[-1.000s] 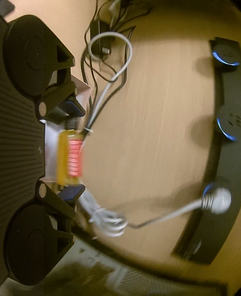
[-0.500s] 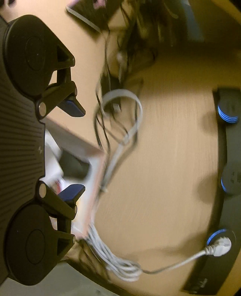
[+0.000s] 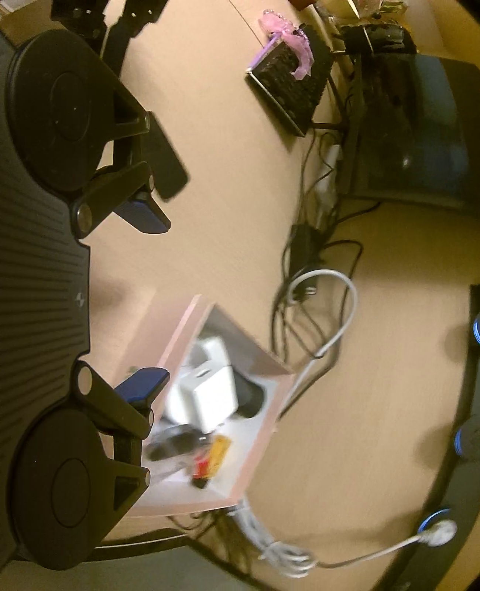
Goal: Organize rigid objects
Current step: 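Grasp the teal clip with left gripper while right gripper grasps the black phone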
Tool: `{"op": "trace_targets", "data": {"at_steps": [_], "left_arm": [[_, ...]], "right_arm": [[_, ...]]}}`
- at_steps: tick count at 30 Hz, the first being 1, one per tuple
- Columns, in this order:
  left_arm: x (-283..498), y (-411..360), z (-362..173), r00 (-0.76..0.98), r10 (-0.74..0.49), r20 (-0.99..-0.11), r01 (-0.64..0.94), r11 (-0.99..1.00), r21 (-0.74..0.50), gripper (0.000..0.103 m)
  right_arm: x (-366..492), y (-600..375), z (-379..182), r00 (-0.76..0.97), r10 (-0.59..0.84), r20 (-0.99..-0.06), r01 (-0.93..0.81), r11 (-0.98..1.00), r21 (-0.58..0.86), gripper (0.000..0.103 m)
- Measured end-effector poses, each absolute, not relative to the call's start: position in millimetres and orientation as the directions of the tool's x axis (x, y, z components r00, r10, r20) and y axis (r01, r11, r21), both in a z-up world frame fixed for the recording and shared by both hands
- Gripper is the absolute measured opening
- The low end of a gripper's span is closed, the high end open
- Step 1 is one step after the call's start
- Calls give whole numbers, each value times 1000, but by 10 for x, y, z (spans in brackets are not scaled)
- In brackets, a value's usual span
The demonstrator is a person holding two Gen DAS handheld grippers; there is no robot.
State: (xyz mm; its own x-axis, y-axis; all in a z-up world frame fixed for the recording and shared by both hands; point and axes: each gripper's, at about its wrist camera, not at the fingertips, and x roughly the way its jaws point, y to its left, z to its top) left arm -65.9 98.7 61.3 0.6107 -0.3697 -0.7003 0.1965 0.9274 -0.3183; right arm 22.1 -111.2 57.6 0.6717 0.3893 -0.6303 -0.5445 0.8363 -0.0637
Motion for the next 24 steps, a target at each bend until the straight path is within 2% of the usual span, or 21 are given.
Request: {"op": "trace_targets", "data": {"at_steps": [5, 8, 12, 16, 20, 24], "left_arm": [[-652, 1076, 713, 653, -346, -674, 106, 923, -371, 26], [-708, 1261, 781, 694, -230, -683, 19, 953, -302, 26], [-786, 1610, 743, 705, -133, -697, -147, 933, -328, 26], [-887, 1774, 711, 680, -50, -731, -244, 925, -290, 26], [-960, 1792, 733, 658, -1, -753, -269, 934, -236, 26], [-982, 1724, 816, 660, -23, -751, -234, 944, -234, 26]], "right_arm": [[127, -1203, 408, 601, 421, -679, -550, 835, 31, 80], [19, -1076, 391, 556, 462, -691, -597, 801, 55, 80], [-102, -799, 378, 506, 498, -704, -657, 752, 60, 80], [-92, -424, 326, 477, 499, -723, -691, 721, 41, 80], [123, -130, 178, 441, 479, -759, -621, 773, 127, 82], [224, 126, 118, 472, 480, -739, -643, 762, 84, 80]]}}
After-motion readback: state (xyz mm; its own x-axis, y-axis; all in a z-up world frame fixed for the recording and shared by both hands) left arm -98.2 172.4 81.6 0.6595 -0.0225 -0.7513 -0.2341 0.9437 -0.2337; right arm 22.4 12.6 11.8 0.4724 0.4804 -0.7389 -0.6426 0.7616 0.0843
